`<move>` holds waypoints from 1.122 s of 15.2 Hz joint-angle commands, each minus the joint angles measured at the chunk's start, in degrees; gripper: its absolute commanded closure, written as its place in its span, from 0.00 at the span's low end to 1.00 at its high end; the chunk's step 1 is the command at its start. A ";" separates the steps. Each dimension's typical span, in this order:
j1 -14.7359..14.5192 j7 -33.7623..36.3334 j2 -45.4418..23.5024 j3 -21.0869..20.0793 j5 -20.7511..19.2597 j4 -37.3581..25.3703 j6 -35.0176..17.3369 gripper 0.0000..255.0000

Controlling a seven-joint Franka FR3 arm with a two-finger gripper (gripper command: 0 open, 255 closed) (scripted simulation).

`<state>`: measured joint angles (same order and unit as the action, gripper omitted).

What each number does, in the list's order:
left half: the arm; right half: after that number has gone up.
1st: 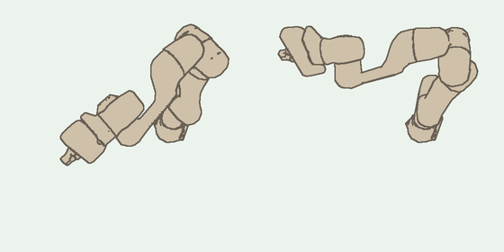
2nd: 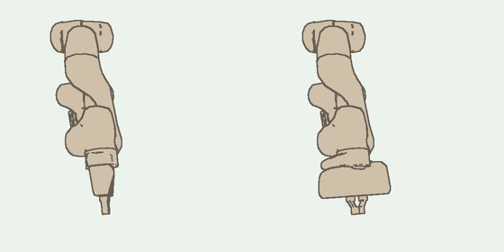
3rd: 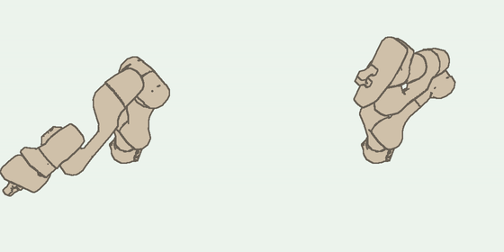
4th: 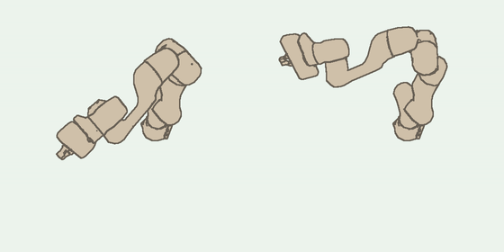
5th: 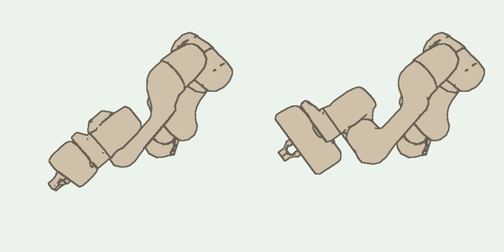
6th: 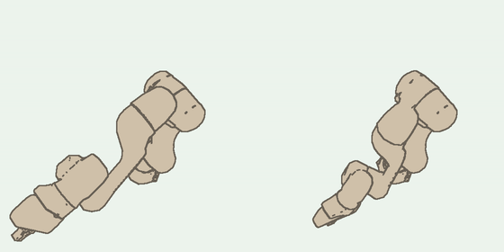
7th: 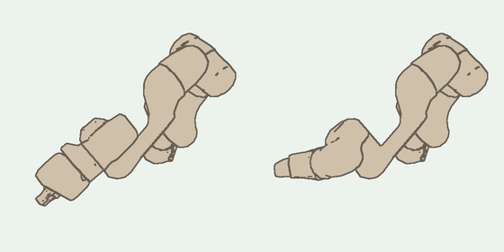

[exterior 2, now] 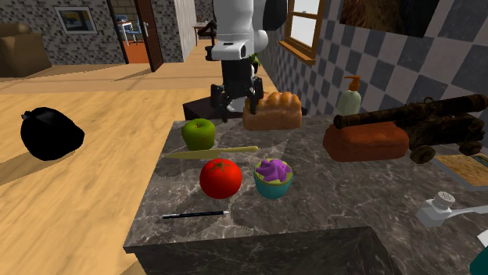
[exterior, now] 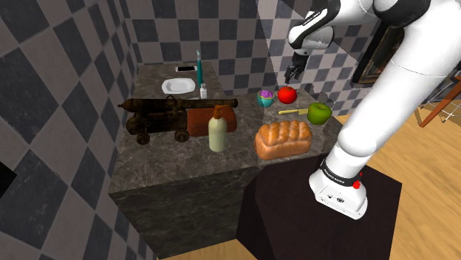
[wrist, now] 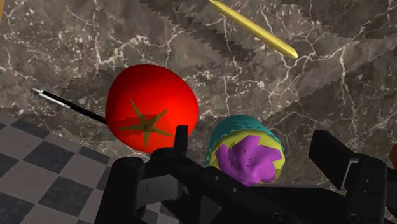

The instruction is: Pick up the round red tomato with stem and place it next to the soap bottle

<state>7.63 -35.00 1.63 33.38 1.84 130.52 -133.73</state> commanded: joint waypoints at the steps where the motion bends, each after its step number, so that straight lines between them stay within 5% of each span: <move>1: 0.77 -4.17 -4.90 1.16 4.69 -3.10 -1.61 0.00; 7: 6.86 -14.35 -18.73 -0.24 18.15 -13.66 -3.40 0.00; 17: 8.69 -17.11 -23.56 -2.69 22.41 -13.91 -7.17 0.00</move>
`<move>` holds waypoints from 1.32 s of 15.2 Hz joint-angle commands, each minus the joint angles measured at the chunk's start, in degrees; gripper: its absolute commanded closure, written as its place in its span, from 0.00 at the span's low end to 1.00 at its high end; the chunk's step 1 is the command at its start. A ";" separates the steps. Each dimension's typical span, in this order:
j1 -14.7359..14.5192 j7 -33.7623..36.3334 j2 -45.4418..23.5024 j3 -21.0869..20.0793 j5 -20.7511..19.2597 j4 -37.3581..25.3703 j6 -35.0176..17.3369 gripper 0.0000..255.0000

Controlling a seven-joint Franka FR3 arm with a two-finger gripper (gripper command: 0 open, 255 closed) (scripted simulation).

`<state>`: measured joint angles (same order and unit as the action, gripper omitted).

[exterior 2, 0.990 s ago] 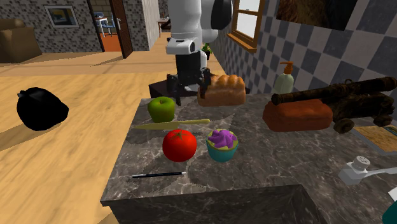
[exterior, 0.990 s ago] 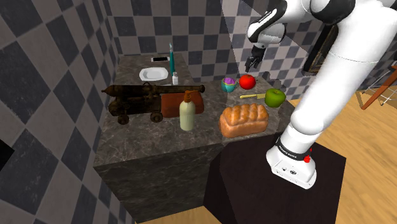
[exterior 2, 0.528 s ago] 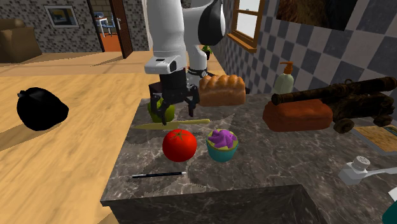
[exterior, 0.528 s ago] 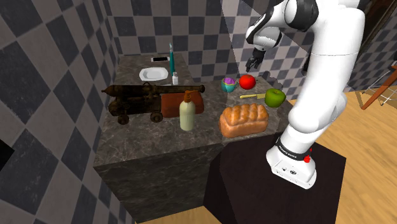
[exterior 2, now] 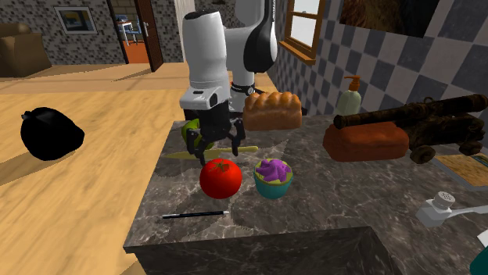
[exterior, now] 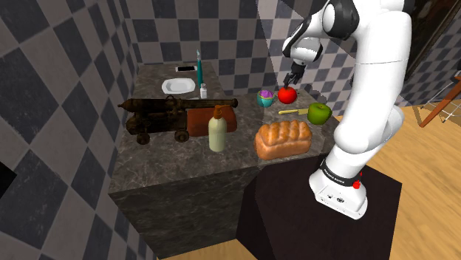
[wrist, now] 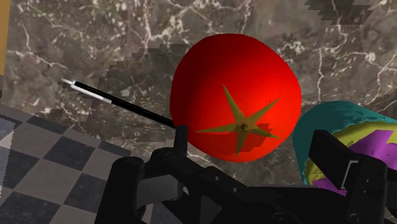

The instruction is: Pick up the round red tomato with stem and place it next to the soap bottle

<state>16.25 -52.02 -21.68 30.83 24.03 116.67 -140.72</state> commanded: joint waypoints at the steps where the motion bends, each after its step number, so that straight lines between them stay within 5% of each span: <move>1: 0.07 -0.09 -0.24 -0.13 0.21 -0.06 -0.18 0.00; 6: 0.07 -0.09 -0.24 -0.13 0.20 -0.05 -0.18 0.00; 7: 0.07 -0.09 -0.24 -0.13 0.20 -0.05 -0.18 1.00; 20: -0.81 1.46 1.88 1.05 -1.88 -0.49 2.02 1.00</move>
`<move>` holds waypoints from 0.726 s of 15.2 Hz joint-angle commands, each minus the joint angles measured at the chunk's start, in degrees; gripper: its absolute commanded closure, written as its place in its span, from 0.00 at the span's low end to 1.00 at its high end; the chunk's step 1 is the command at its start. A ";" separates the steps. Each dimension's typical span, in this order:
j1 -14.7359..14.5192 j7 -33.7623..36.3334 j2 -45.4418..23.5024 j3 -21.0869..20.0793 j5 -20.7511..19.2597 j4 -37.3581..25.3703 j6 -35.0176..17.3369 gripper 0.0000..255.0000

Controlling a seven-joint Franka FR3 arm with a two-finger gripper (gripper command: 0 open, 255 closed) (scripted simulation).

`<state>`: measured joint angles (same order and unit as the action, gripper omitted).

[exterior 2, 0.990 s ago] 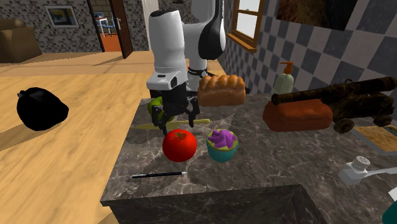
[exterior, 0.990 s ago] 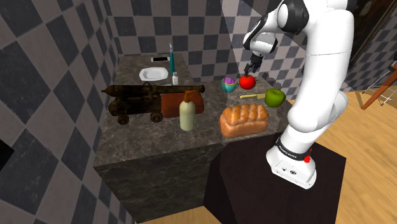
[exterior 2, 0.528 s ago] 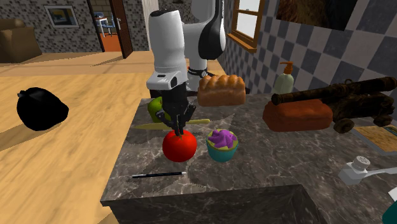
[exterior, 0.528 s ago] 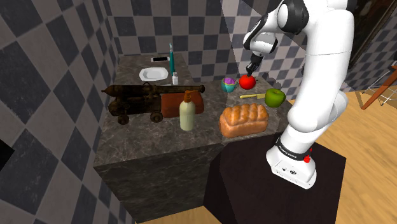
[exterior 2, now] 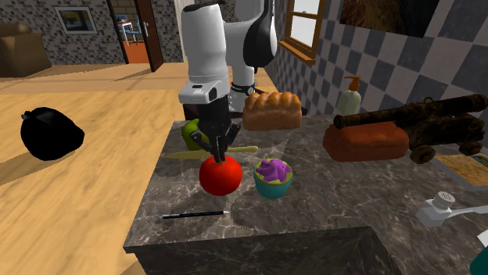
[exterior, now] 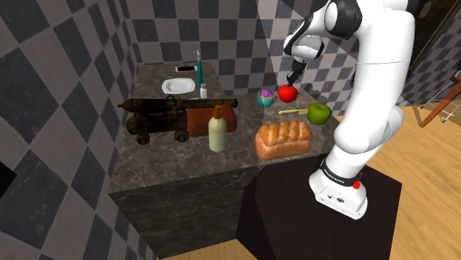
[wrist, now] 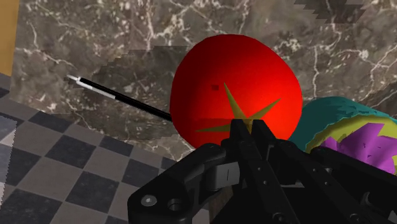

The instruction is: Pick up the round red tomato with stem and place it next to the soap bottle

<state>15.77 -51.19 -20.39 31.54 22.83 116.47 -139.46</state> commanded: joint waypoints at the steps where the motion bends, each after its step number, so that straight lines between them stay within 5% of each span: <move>1: -0.53 1.01 1.11 0.61 -1.19 -0.43 1.33 1.00; 11: -2.16 4.55 5.87 2.74 -5.96 -2.60 7.24 1.00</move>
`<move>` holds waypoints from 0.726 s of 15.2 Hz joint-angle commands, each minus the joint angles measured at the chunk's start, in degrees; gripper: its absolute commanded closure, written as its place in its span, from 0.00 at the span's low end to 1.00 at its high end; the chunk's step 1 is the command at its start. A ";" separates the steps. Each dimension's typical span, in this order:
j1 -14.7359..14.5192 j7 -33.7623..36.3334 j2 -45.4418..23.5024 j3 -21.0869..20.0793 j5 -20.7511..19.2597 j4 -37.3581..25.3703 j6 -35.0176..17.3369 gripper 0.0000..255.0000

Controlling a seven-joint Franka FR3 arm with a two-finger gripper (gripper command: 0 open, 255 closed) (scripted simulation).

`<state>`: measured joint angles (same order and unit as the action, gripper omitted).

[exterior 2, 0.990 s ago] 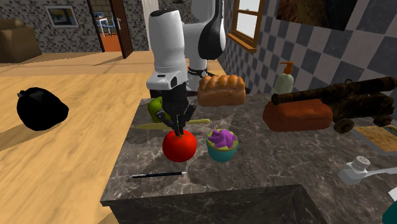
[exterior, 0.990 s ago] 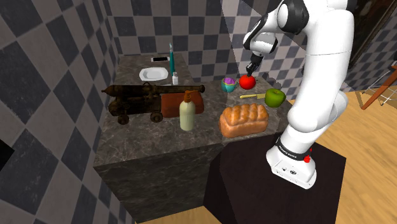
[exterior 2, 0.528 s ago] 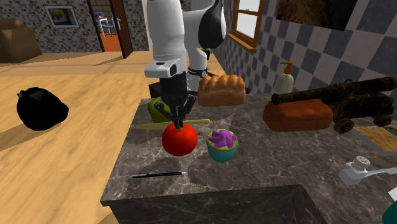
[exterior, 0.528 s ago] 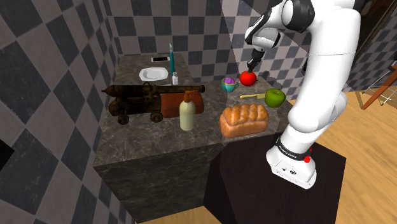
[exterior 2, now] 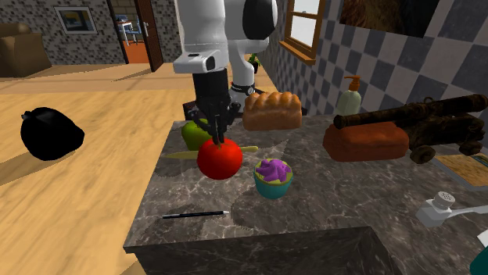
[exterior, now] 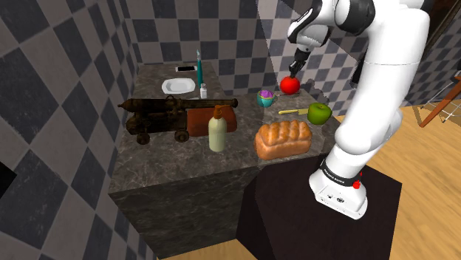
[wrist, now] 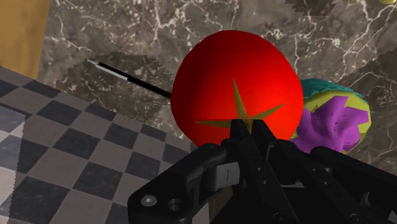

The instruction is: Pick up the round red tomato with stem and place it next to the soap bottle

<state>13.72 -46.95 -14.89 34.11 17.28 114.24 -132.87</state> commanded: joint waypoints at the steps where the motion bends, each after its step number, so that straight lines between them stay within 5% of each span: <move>1: -0.23 0.64 0.79 0.32 -0.84 -0.67 1.27 1.00; 11: -1.12 3.46 4.51 1.43 -4.52 -4.33 7.74 1.00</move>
<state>12.61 -43.68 -10.60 35.46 13.01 110.49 -125.88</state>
